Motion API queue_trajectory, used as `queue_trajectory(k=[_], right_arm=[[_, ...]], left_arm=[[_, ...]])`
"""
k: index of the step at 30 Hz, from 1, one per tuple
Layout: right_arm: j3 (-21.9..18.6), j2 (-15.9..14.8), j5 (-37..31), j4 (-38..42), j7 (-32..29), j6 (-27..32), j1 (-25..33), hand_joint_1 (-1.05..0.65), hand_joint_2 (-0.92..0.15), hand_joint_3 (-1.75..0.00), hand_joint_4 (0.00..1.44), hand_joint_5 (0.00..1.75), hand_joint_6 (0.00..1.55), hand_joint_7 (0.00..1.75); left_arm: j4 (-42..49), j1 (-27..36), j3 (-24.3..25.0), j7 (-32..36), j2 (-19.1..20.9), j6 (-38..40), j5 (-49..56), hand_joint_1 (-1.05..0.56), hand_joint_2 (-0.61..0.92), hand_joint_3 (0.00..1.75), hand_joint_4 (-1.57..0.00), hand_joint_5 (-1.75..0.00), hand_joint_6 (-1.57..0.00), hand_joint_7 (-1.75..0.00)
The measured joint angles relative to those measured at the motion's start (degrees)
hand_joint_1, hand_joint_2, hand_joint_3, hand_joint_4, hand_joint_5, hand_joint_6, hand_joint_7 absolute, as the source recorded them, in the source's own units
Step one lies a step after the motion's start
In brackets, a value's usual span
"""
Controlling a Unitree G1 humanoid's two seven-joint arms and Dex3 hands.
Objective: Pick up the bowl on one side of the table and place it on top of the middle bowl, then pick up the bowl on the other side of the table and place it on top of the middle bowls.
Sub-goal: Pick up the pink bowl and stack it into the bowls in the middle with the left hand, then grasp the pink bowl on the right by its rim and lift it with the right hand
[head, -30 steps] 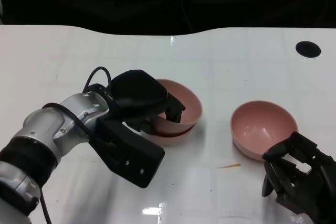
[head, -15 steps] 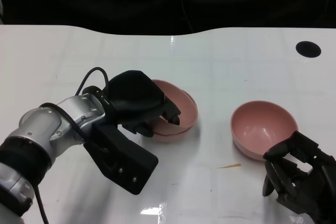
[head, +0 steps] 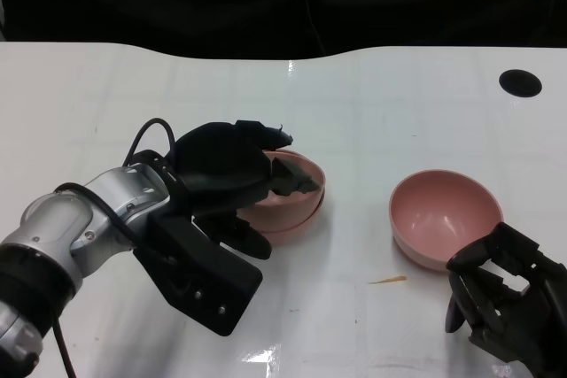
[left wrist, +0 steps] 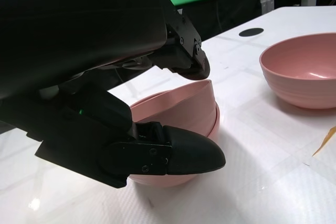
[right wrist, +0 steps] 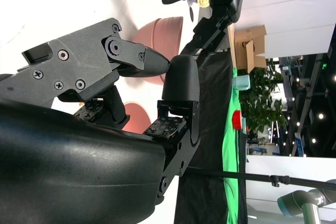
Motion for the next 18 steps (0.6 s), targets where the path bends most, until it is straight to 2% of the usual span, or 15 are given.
queue_trajectory(k=[8, 13, 15, 18], right_arm=[[-0.3, -1.0, 0.5, 0.1, 0.4, 0.4, -0.1, -0.19, -0.80, -0.65, 0.82, 1.75, 0.69, 1.56], [-0.8, -1.1, 1.0, 0.7, 0.8, 0.4, -0.3, -0.18, -0.80, -0.64, 0.81, 1.75, 0.70, 1.55], [-0.8, -1.1, 1.2, 0.8, 1.0, 0.4, -0.4, -0.19, -0.80, -0.63, 0.81, 1.75, 0.70, 1.55], [-0.9, -1.1, 1.6, 0.8, 1.2, 0.5, -0.4, -0.19, -0.81, -0.61, 0.82, 1.75, 0.72, 1.52]], left_arm=[[-5.7, 3.9, 2.0, -0.8, 1.8, 0.6, -1.1, -1.00, 0.92, 0.56, -0.12, 0.00, -0.43, -0.01], [-6.1, 6.2, 2.5, -0.8, 2.1, 1.2, -1.3, -0.97, 0.92, 0.56, -0.10, 0.00, -0.42, 0.00], [-6.1, 6.9, 2.6, -0.5, 2.1, 1.4, -1.3, -0.97, 0.92, 0.56, -0.08, 0.00, -0.40, 0.00], [-5.0, 7.9, 2.6, 0.6, 1.8, 1.5, -1.2, -0.95, 0.92, 0.56, -0.03, 0.00, -0.29, 0.00]])
